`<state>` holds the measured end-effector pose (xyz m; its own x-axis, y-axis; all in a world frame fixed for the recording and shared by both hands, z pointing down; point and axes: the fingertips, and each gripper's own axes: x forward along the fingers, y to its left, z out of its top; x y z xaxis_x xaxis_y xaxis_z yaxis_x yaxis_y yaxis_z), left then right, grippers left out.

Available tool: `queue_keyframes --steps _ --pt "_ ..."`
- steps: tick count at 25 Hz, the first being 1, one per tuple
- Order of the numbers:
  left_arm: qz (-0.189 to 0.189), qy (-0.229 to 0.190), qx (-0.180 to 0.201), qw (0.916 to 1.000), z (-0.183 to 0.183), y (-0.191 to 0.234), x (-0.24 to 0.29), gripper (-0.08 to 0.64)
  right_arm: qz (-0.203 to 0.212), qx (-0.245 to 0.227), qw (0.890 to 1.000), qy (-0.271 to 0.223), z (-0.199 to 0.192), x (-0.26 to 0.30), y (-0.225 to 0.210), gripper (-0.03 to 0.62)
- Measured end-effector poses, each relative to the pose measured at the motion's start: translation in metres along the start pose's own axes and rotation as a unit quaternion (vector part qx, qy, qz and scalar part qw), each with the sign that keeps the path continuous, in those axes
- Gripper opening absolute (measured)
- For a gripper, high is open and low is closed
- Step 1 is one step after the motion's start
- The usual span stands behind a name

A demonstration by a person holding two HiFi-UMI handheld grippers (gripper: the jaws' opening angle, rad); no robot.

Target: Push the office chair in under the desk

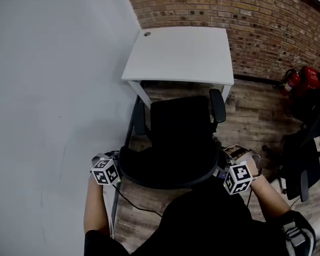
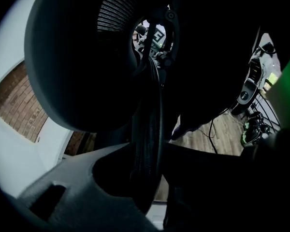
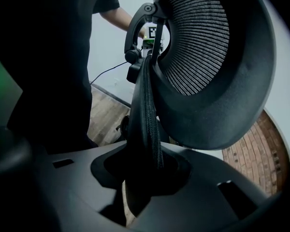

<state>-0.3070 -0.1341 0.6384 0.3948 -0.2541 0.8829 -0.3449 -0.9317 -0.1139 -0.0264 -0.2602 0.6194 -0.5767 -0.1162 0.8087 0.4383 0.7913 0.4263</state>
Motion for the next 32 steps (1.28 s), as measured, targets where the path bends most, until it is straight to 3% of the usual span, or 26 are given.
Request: queue_keyframes --steps 16,32 --pt "-0.01 0.038 0.021 0.999 -0.043 0.062 -0.008 0.155 0.002 0.033 0.999 0.019 0.021 0.029 -0.035 0.081" --pt "-0.015 0.018 0.078 0.9967 -0.067 0.175 -0.002 0.149 -0.022 0.069 0.997 0.039 0.013 0.072 -0.111 0.084"
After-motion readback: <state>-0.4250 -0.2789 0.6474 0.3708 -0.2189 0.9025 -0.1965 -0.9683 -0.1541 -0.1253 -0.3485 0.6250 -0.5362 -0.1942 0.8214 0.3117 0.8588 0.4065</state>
